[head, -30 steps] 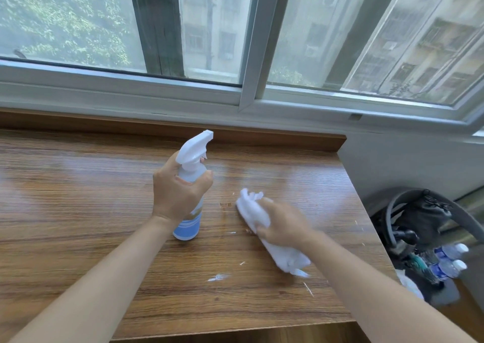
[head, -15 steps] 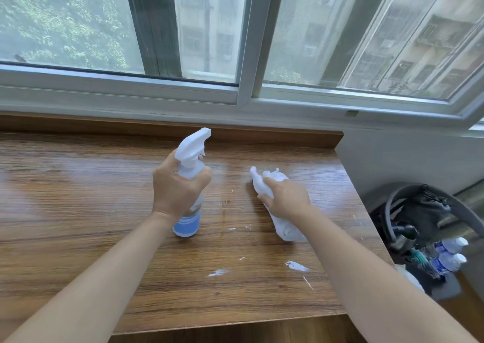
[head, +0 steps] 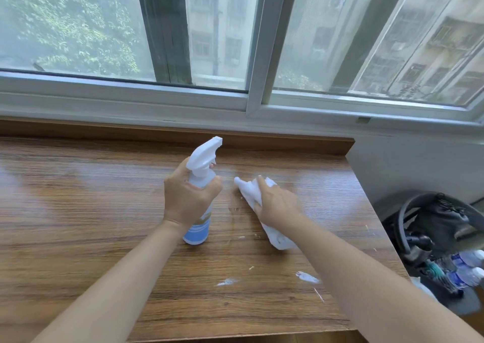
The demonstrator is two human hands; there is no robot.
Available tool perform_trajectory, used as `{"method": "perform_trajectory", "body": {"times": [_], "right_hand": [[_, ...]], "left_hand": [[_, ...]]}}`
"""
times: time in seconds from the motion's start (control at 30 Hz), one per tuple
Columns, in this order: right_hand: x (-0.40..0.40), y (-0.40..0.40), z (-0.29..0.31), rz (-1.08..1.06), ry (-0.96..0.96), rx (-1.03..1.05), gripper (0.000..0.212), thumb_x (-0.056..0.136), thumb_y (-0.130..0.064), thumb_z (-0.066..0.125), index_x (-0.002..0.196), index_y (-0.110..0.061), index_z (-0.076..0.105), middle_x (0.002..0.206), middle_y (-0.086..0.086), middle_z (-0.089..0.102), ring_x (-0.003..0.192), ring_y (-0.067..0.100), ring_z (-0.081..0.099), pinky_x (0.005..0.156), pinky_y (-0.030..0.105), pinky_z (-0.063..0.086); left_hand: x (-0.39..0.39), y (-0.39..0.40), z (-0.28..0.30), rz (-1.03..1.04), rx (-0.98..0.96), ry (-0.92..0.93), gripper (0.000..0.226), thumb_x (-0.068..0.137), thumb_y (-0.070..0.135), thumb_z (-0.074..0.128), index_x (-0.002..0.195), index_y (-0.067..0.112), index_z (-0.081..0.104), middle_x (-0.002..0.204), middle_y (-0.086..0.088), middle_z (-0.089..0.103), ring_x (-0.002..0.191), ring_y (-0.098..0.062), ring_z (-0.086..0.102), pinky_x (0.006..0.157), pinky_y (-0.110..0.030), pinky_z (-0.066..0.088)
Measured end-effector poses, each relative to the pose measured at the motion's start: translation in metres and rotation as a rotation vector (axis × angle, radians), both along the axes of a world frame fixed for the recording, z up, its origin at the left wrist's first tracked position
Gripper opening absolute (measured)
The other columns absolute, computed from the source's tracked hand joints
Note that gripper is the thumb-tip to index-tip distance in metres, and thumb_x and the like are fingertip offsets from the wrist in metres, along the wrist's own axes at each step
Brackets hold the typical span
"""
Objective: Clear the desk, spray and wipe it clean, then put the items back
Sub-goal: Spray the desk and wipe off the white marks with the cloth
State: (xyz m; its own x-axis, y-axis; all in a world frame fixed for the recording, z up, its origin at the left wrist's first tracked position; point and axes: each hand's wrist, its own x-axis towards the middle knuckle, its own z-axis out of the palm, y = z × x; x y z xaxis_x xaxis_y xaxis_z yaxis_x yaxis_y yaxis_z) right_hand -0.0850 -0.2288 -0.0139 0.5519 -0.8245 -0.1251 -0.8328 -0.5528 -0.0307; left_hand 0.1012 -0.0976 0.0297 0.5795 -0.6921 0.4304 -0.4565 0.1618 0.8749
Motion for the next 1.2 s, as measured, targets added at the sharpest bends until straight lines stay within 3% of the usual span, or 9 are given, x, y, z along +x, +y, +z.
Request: {"method": "perform_trajectory", "body": {"times": [0.13, 0.2, 0.27, 0.37, 0.53, 0.67, 0.77, 0.9, 1.2], "right_hand": [[0.037, -0.017, -0.002, -0.101, 0.013, -0.001, 0.058, 0.097, -0.060, 0.046, 0.140, -0.023, 0.035, 0.121, 0.007, 0.054, 0.099, 0.028, 0.059, 0.067, 0.036, 0.044], [0.045, -0.019, 0.003, -0.060, 0.003, 0.031, 0.045, 0.099, -0.050, 0.044, 0.137, -0.026, 0.042, 0.120, 0.003, 0.053, 0.098, 0.027, 0.057, 0.068, 0.037, 0.044], [0.044, -0.020, 0.014, 0.042, 0.039, 0.049, 0.041, 0.097, -0.036, 0.048, 0.138, -0.030, 0.046, 0.124, 0.001, 0.055, 0.096, 0.028, 0.058, 0.073, 0.039, 0.052], [0.033, -0.008, 0.029, 0.294, 0.152, 0.107, 0.056, 0.093, -0.034, 0.057, 0.147, -0.041, 0.041, 0.140, -0.003, 0.054, 0.116, 0.027, 0.061, 0.083, 0.037, 0.053], [0.008, 0.033, 0.030, 0.612, 0.212, 0.135, 0.054, 0.091, -0.035, 0.060, 0.143, -0.045, 0.049, 0.117, -0.004, 0.065, 0.098, 0.026, 0.066, 0.069, 0.035, 0.053], [0.012, 0.034, 0.028, 0.508, 0.167, 0.058, 0.053, 0.093, -0.032, 0.061, 0.143, -0.042, 0.048, 0.118, -0.002, 0.061, 0.098, 0.027, 0.066, 0.065, 0.033, 0.047], [0.036, 0.018, 0.019, 0.284, 0.149, 0.016, 0.054, 0.089, -0.030, 0.062, 0.141, -0.037, 0.046, 0.130, 0.000, 0.056, 0.107, 0.030, 0.064, 0.070, 0.035, 0.046], [0.073, -0.014, 0.027, 0.061, 0.151, 0.076, 0.050, 0.087, -0.024, 0.061, 0.135, -0.030, 0.053, 0.124, 0.005, 0.055, 0.100, 0.031, 0.064, 0.078, 0.040, 0.057], [0.014, 0.021, 0.031, 0.396, 0.279, 0.160, 0.053, 0.089, -0.032, 0.060, 0.140, -0.041, 0.049, 0.117, -0.002, 0.066, 0.100, 0.027, 0.065, 0.073, 0.036, 0.053]], "left_hand": [[0.003, -0.001, 0.002, 0.011, 0.008, 0.010, 0.031, 0.077, 0.025, 0.075, 0.108, 0.018, 0.074, 0.096, 0.005, 0.075, 0.092, -0.021, 0.072, 0.083, -0.047, 0.060], [0.004, -0.002, 0.003, 0.016, 0.014, 0.011, 0.030, 0.077, 0.025, 0.075, 0.106, 0.019, 0.074, 0.095, 0.005, 0.075, 0.089, -0.021, 0.072, 0.082, -0.048, 0.060], [0.004, -0.002, 0.004, 0.020, 0.025, 0.022, 0.029, 0.076, 0.023, 0.076, 0.105, 0.020, 0.074, 0.093, 0.006, 0.075, 0.087, -0.020, 0.072, 0.080, -0.048, 0.060], [0.005, -0.003, 0.003, 0.016, 0.043, 0.058, 0.028, 0.076, 0.020, 0.076, 0.103, 0.023, 0.074, 0.093, 0.005, 0.075, 0.087, -0.020, 0.072, 0.081, -0.049, 0.060], [0.010, -0.004, 0.000, 0.018, 0.054, 0.089, 0.027, 0.077, 0.020, 0.078, 0.104, 0.024, 0.074, 0.093, 0.005, 0.075, 0.088, -0.020, 0.073, 0.080, -0.050, 0.061], [0.012, -0.004, -0.001, 0.009, 0.028, 0.077, 0.026, 0.079, 0.018, 0.078, 0.104, 0.022, 0.073, 0.093, 0.004, 0.075, 0.089, -0.022, 0.073, 0.081, -0.051, 0.061], [0.014, -0.004, -0.003, 0.028, 0.012, 0.085, 0.025, 0.078, 0.017, 0.077, 0.102, 0.019, 0.073, 0.092, 0.003, 0.074, 0.088, -0.023, 0.072, 0.080, -0.051, 0.059], [0.014, -0.002, -0.003, 0.036, 0.008, 0.079, 0.027, 0.077, 0.026, 0.075, 0.103, 0.017, 0.073, 0.091, 0.002, 0.074, 0.086, -0.023, 0.072, 0.079, -0.049, 0.060], [0.014, -0.004, 0.001, 0.048, 0.044, 0.148, 0.024, 0.077, 0.021, 0.077, 0.100, 0.023, 0.074, 0.088, 0.004, 0.075, 0.085, -0.020, 0.073, 0.078, -0.050, 0.062]]}}
